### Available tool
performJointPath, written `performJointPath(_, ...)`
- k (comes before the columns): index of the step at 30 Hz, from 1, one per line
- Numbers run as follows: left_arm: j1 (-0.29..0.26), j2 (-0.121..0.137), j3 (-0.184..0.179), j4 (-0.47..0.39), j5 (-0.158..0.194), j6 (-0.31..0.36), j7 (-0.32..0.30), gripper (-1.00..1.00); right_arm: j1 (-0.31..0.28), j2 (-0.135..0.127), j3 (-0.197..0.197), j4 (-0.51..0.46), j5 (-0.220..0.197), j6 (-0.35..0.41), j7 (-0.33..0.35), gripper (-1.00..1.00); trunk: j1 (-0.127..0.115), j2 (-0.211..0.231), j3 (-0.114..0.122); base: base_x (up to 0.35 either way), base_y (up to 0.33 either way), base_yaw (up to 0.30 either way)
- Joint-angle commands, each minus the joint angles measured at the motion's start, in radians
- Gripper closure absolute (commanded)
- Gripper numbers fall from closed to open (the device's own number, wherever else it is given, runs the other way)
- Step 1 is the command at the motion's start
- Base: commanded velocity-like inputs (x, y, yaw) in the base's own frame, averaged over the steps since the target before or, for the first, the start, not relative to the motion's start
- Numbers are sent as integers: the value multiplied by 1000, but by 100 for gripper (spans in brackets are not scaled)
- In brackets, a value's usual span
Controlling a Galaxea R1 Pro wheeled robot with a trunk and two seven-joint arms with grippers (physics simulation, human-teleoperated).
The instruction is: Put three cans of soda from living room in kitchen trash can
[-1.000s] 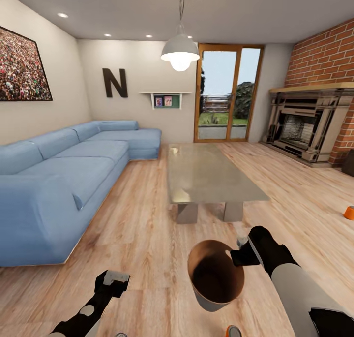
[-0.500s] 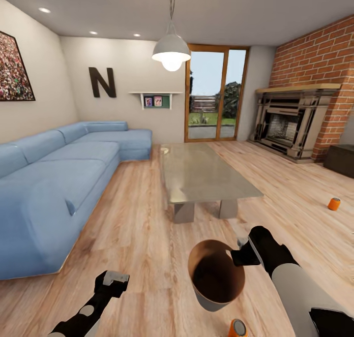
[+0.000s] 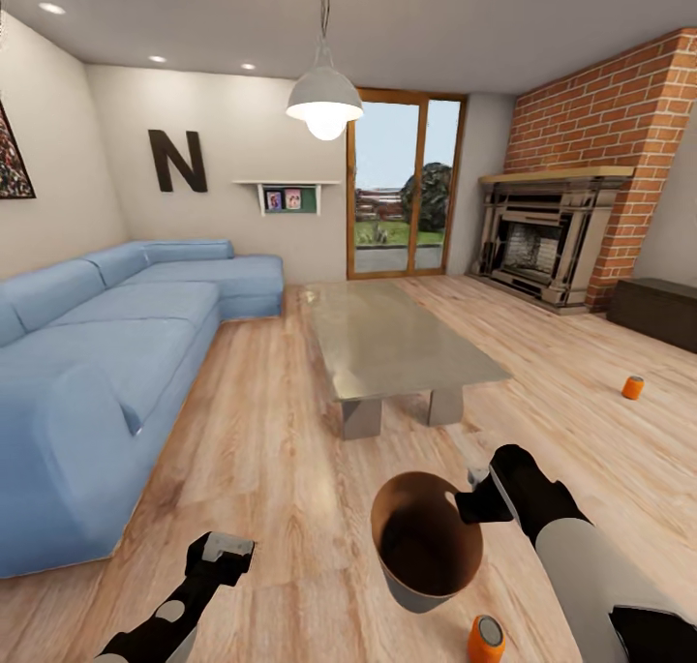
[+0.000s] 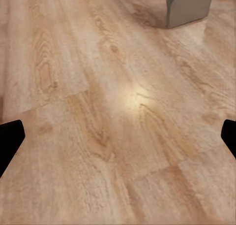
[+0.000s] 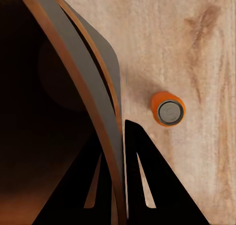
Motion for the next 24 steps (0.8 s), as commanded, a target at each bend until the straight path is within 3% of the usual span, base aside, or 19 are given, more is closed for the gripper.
performJointPath(1, 0, 0, 0, 0, 0, 0, 0, -100, 0, 0, -2, 0, -30, 5, 6, 100, 0, 0, 0, 0, 302, -11)
performJointPath(8, 0, -1, 0, 18, 1, 0, 0, -100, 0, 0, -4, 0, -30, 5, 4, 100, 0, 0, 0, 0, 234, -3)
performJointPath(19, -1, -9, -3, 27, 0, 15, 4, -100, 0, -9, -3, -5, -28, 5, 5, 100, 0, 0, 0, 0, 24, 0)
performJointPath(21, -1, -11, -3, 28, 0, 31, 2, -100, 0, -10, -3, -7, -28, 5, 4, 100, 0, 0, 0, 0, 2, 0)
performJointPath(24, -1, -17, -2, 29, 1, 124, -1, -100, -1, -14, -2, -13, -26, 5, 4, 100, 8, -14, -6, 0, 0, 0)
